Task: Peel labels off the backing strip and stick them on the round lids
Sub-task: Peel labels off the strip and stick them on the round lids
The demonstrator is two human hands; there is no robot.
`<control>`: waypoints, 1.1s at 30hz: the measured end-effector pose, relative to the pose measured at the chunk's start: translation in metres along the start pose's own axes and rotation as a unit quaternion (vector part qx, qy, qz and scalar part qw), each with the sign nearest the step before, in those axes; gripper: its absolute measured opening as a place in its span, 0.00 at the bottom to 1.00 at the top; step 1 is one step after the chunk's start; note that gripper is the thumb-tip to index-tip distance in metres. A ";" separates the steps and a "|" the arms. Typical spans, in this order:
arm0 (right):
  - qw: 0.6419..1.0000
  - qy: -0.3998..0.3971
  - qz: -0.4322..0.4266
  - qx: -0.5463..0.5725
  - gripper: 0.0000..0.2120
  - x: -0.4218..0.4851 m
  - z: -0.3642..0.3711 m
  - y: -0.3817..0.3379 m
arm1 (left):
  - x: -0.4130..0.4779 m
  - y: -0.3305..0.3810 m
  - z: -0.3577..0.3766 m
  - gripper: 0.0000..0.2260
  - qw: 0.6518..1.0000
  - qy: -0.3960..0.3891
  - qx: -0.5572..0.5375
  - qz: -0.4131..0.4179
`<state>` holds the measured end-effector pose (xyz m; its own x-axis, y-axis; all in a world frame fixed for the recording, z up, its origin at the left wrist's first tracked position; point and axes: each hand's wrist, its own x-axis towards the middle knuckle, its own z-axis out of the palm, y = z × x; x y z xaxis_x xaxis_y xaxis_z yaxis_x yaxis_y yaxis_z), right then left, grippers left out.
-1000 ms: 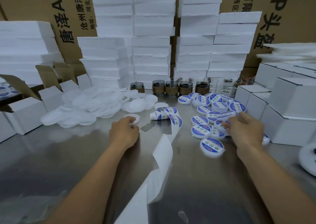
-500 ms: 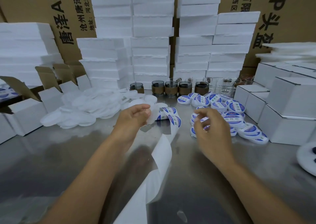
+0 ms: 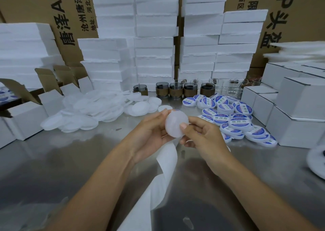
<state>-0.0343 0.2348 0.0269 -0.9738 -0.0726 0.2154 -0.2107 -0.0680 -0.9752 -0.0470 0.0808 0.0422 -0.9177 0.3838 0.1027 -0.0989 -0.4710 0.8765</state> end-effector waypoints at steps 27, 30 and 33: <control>0.818 -0.072 -0.112 -0.560 0.25 0.005 -0.006 0.021 | 0.017 -0.020 -0.010 0.07 0.974 0.225 0.030 0.023; 0.827 -0.083 -0.122 -0.542 0.24 0.004 -0.005 0.021 | 0.020 -0.022 -0.010 0.07 0.976 0.217 0.013 0.017; 0.837 -0.072 -0.132 -0.526 0.23 0.004 -0.005 0.020 | 0.023 -0.022 -0.010 0.07 0.973 0.229 0.019 0.020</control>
<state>-0.0430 0.2377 0.0082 -0.8775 -0.3167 0.3602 -0.4484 0.8082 -0.3817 -0.0697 0.0927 0.0205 -0.9966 -0.0328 -0.0755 -0.0530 -0.4460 0.8935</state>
